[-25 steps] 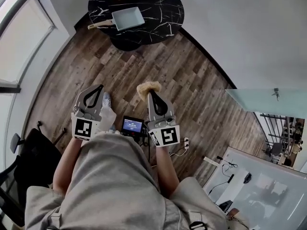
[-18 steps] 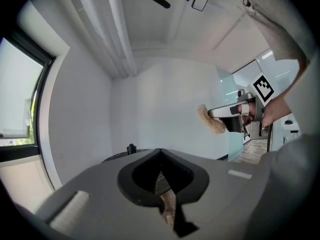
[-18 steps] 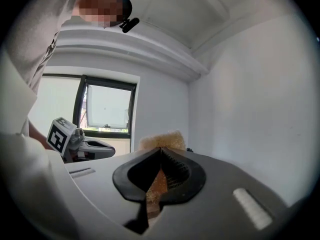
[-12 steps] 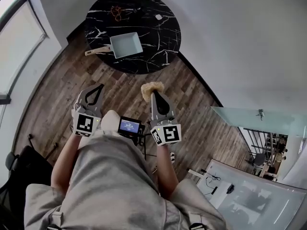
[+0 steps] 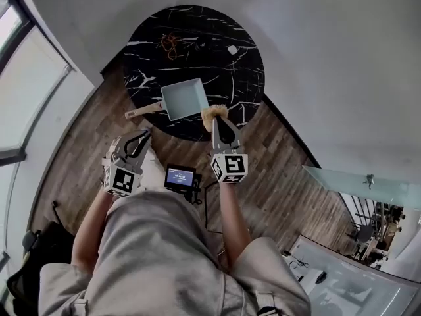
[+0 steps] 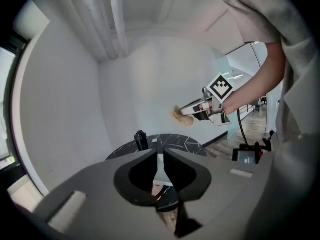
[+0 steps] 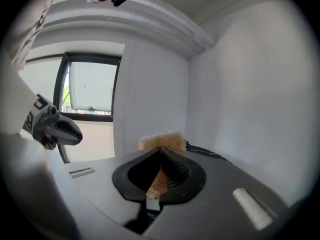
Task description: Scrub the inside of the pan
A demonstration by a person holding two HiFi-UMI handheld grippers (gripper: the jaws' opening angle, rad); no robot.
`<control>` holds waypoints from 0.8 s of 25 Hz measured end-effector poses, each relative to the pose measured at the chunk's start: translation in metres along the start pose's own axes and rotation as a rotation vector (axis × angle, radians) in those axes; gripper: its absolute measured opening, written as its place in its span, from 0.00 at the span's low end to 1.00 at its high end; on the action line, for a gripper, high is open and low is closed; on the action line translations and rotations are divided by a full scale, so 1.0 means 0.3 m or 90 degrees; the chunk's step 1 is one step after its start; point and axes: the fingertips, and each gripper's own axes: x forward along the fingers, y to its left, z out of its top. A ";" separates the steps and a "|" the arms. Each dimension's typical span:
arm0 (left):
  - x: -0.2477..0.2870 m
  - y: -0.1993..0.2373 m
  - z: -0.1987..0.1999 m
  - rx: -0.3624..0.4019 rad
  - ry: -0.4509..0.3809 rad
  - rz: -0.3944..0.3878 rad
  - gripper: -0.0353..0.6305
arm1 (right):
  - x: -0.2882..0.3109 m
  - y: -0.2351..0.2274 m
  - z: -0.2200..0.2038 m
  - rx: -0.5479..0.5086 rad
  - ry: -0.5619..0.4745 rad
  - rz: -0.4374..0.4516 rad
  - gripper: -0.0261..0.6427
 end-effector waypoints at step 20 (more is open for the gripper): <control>0.506 0.079 -0.692 0.070 0.420 -0.275 0.33 | 0.834 -0.229 -0.660 -0.062 0.347 -0.001 0.07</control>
